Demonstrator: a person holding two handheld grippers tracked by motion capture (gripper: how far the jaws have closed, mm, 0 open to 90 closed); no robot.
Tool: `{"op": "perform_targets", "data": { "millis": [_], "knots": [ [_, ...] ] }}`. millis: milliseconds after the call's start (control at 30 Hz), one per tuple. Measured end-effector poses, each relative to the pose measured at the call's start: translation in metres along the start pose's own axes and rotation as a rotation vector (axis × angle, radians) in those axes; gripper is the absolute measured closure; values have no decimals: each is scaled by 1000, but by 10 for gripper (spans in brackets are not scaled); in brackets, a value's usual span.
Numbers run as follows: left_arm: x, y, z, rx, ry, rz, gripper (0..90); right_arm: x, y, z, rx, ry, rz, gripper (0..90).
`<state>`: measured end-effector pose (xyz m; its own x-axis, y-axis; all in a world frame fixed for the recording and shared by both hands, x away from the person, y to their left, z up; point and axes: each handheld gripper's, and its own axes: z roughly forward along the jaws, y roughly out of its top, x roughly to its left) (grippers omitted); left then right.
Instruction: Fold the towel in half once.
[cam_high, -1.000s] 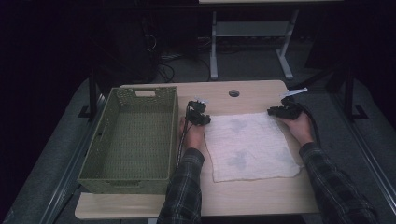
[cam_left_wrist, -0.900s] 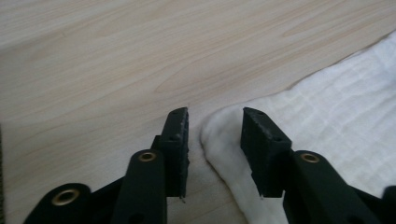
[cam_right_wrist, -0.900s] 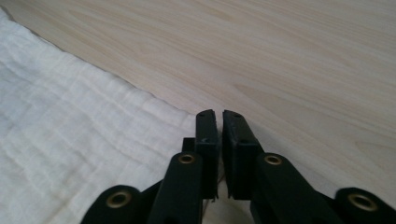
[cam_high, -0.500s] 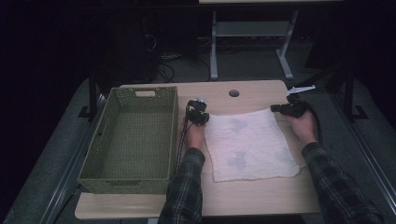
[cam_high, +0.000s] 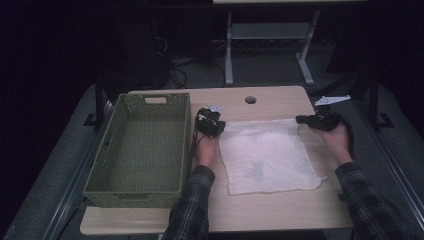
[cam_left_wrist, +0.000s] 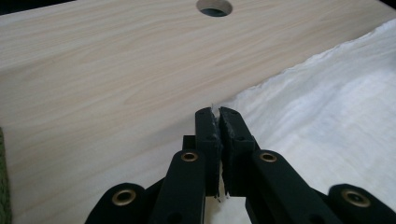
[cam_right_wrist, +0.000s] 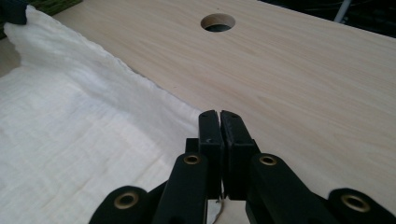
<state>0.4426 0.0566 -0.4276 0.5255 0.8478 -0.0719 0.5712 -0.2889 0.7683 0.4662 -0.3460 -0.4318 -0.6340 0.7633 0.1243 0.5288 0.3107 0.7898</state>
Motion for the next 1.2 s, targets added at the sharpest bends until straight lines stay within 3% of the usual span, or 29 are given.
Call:
{"op": "perform_targets", "data": {
  "millis": [200,400,933,1200],
  "knots": [
    [-10,-12,-15,-29,-24,3,863,14,-13,-21,-20,2,-20,878],
    [-16,-20,-28,-38,-33,41,863,24,-27,-39,-40,13,-19,878],
    [-43,-46,-55,-46,-65,108,863,41,-54,-62,-42,27,-31,877],
    [-50,-55,-62,-51,-106,103,863,45,-69,-75,-30,23,-20,877]
  ]
}}
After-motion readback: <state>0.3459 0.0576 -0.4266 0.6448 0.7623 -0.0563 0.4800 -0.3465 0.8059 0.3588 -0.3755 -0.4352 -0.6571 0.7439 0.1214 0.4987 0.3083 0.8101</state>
